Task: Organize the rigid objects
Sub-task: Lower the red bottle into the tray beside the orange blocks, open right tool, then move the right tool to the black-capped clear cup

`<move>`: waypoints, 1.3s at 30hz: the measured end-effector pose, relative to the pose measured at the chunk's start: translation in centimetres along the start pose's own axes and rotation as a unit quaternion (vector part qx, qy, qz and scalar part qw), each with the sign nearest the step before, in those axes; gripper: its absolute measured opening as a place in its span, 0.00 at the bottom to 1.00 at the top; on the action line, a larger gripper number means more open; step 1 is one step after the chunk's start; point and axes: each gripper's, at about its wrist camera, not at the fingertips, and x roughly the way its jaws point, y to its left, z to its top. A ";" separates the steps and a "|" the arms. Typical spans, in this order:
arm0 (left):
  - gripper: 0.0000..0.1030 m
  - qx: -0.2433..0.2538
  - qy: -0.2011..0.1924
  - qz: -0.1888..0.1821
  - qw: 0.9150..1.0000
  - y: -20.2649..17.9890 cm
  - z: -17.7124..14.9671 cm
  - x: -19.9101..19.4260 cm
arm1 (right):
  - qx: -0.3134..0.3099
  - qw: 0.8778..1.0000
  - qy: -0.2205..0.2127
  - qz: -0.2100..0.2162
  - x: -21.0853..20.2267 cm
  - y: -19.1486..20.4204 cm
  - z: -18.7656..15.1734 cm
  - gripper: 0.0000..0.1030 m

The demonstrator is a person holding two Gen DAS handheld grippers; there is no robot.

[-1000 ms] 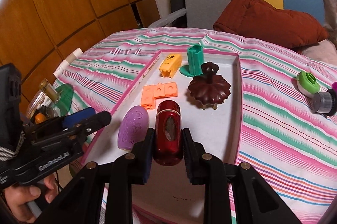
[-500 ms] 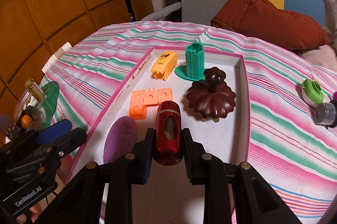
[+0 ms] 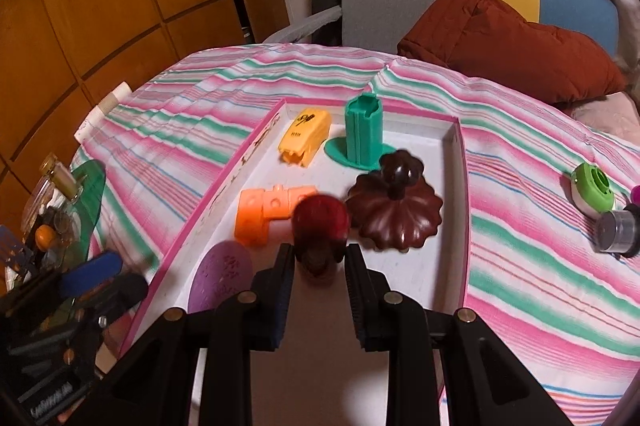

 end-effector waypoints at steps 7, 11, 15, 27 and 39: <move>0.41 0.000 0.001 0.002 1.000 -0.1 -0.2 -0.2 | 0.015 1.000 -0.005 -0.001 0.8 -1.1 1.2 0.26; 0.41 -0.004 0.001 0.002 1.000 -0.1 -0.2 -0.1 | 0.032 0.999 -0.010 0.015 -0.4 -1.9 0.6 0.26; 0.41 -0.005 0.005 -0.004 1.000 -0.4 -0.3 0.2 | 0.039 0.999 -0.010 0.025 -1.5 -2.3 -0.3 0.26; 0.41 0.007 0.007 -0.001 1.000 -0.9 -0.5 -0.1 | 0.029 1.000 -0.005 -0.010 0.3 -3.1 0.5 0.26; 0.41 0.016 0.013 -0.008 1.000 -1.8 -0.4 0.1 | 0.058 0.998 -0.013 0.024 -0.6 -4.8 1.5 0.26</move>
